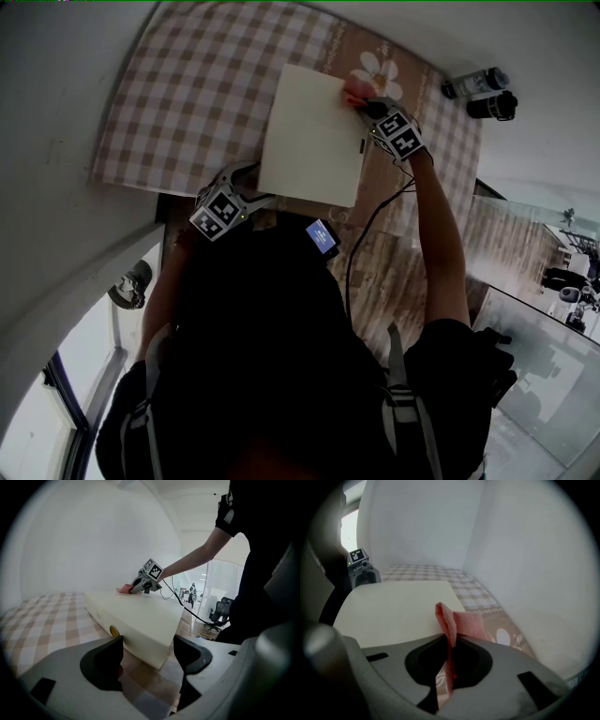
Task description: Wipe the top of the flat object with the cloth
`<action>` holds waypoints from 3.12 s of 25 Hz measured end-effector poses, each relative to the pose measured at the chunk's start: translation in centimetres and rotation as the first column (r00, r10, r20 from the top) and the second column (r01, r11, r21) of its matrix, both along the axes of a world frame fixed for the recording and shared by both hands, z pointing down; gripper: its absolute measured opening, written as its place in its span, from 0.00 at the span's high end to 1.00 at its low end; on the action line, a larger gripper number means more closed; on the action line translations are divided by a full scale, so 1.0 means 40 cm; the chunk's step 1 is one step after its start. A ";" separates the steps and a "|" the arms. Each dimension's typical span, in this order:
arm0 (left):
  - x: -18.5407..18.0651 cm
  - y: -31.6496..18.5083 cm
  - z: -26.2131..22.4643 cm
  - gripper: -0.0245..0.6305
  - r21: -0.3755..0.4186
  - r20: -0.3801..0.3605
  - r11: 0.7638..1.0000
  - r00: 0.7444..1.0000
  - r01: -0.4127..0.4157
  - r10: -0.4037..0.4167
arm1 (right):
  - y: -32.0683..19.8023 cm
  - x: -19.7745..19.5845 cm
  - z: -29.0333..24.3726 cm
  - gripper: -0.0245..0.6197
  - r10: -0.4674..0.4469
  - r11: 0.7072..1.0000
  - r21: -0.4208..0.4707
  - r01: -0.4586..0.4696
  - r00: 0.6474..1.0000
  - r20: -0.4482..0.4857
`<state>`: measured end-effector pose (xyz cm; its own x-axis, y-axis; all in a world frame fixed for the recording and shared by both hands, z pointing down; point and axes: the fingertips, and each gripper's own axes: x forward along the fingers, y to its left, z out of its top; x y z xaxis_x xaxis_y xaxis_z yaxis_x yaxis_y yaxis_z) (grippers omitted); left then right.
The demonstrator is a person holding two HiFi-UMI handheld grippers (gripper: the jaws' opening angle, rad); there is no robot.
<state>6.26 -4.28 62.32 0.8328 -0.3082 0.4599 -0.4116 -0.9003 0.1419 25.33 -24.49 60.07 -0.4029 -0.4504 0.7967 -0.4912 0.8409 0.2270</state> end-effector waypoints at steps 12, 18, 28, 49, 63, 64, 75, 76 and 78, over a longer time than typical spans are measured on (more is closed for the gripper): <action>0.002 0.003 0.018 0.44 -0.014 0.017 1.000 1.000 -0.010 0.010 | 0.081 -0.023 0.002 0.94 0.015 1.000 0.008 -0.015 0.998 0.055; -0.001 0.005 0.014 0.43 -0.015 0.016 1.000 1.000 -0.007 0.007 | 0.132 -0.037 0.003 0.94 0.018 1.000 0.004 -0.019 0.997 0.072; -0.001 0.004 0.017 0.43 -0.014 0.020 1.000 1.000 -0.007 0.007 | 0.196 -0.056 0.004 0.94 0.035 0.999 0.002 -0.035 0.995 0.097; 0.001 0.009 0.023 0.43 -0.010 0.024 1.000 1.000 -0.003 0.003 | 0.389 -0.096 -0.011 0.94 0.031 1.000 -0.002 -0.031 0.985 0.169; 0.003 0.010 0.025 0.43 0.001 0.017 1.000 1.000 -0.002 0.002 | 0.506 -0.112 -0.019 0.94 0.043 0.999 0.018 -0.048 0.978 0.206; 0.001 0.011 0.022 0.43 0.001 0.018 1.000 1.000 -0.002 0.002 | 0.517 -0.115 -0.019 0.94 0.039 0.999 0.025 -0.045 0.978 0.203; -0.002 0.009 0.013 0.43 0.004 0.027 1.000 1.000 -0.011 0.011 | 0.589 -0.121 -0.027 0.94 0.065 0.993 0.083 -0.086 0.970 0.234; -0.002 0.009 0.013 0.44 0.004 0.028 1.000 1.000 -0.011 0.011 | 0.596 -0.121 -0.028 0.94 0.067 0.992 0.085 -0.090 0.968 0.242; 0.000 0.010 0.012 0.44 0.004 0.024 1.000 1.000 -0.012 0.012 | 0.614 -0.121 -0.028 0.94 0.071 0.991 0.094 -0.097 0.965 0.251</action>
<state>6.25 -3.88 62.82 0.8252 -0.3004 0.4784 -0.4042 -0.9056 0.1285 20.48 0.08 58.95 -0.5379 -0.5667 0.6241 -0.6108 0.7722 0.1747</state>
